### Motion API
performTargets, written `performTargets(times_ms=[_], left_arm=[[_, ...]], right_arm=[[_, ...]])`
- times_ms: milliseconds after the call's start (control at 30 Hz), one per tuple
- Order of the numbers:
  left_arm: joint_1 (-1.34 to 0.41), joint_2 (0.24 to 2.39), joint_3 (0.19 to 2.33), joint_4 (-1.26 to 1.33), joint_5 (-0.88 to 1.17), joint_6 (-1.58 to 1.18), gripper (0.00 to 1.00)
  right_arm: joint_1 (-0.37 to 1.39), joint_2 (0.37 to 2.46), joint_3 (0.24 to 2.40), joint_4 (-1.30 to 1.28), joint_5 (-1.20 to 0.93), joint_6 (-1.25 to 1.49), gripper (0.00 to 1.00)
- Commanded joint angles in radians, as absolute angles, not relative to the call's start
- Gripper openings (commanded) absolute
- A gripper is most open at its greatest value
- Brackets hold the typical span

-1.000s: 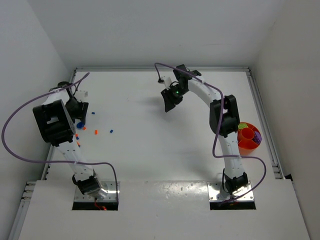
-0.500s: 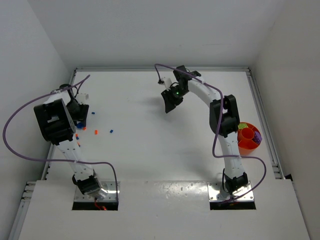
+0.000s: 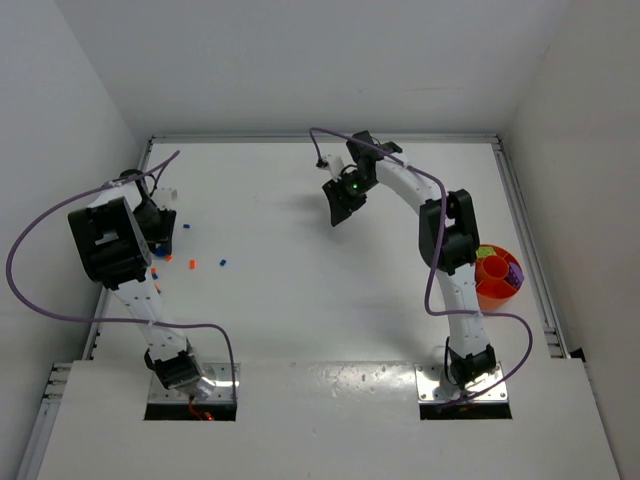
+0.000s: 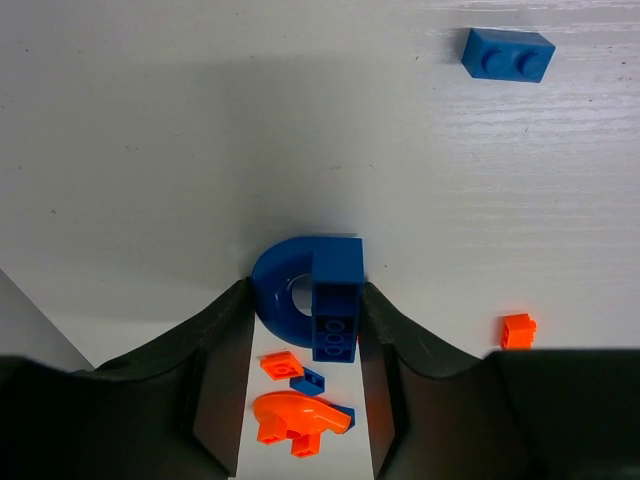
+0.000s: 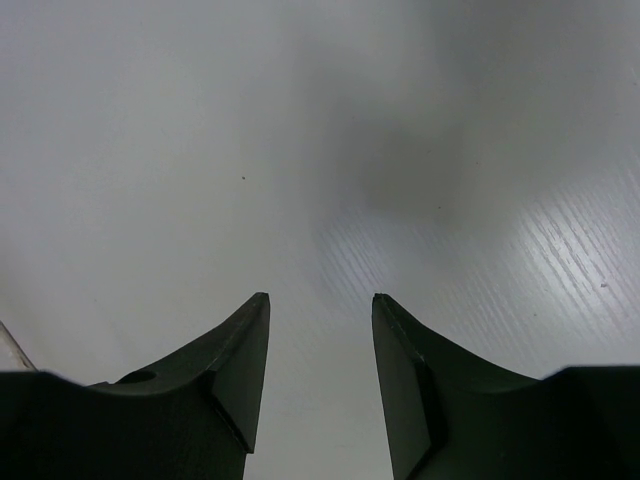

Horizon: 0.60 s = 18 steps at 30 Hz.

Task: Sort the legos into containers by color

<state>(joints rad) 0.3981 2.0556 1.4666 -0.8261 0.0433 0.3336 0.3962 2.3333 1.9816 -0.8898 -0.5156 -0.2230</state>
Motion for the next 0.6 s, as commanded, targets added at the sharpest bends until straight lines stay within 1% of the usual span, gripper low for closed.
performTargets(times_ms=[0, 167, 333, 433, 533, 567], left_arm=[[0.394, 2.074, 1.459, -0.822, 0.075, 0.325, 0.40], [0.394, 2.028, 1.459, -0.822, 0.113, 0.365, 0.37], [0.374, 1.948, 1.459, -0.822, 0.228, 0.417, 0.36], [0.322, 1.884, 1.459, -0.822, 0.290, 0.431, 0.35], [0.266, 1.835, 1.459, -0.831, 0.362, 0.419, 0.33], [0.247, 1.806, 1.459, -0.831, 0.374, 0.419, 0.33]], right_arm=[[0.397, 2.278, 1.988, -0.859, -0.535, -0.207, 0.46], [0.388, 2.256, 1.970, -0.850, -0.606, -0.189, 0.46], [0.379, 2.247, 1.979, -0.827, -0.748, -0.140, 0.46], [0.379, 2.237, 1.990, -0.770, -0.816, -0.040, 0.46], [0.379, 2.227, 1.980, -0.692, -0.841, 0.111, 0.46], [0.379, 2.227, 1.971, -0.663, -0.883, 0.170, 0.46]])
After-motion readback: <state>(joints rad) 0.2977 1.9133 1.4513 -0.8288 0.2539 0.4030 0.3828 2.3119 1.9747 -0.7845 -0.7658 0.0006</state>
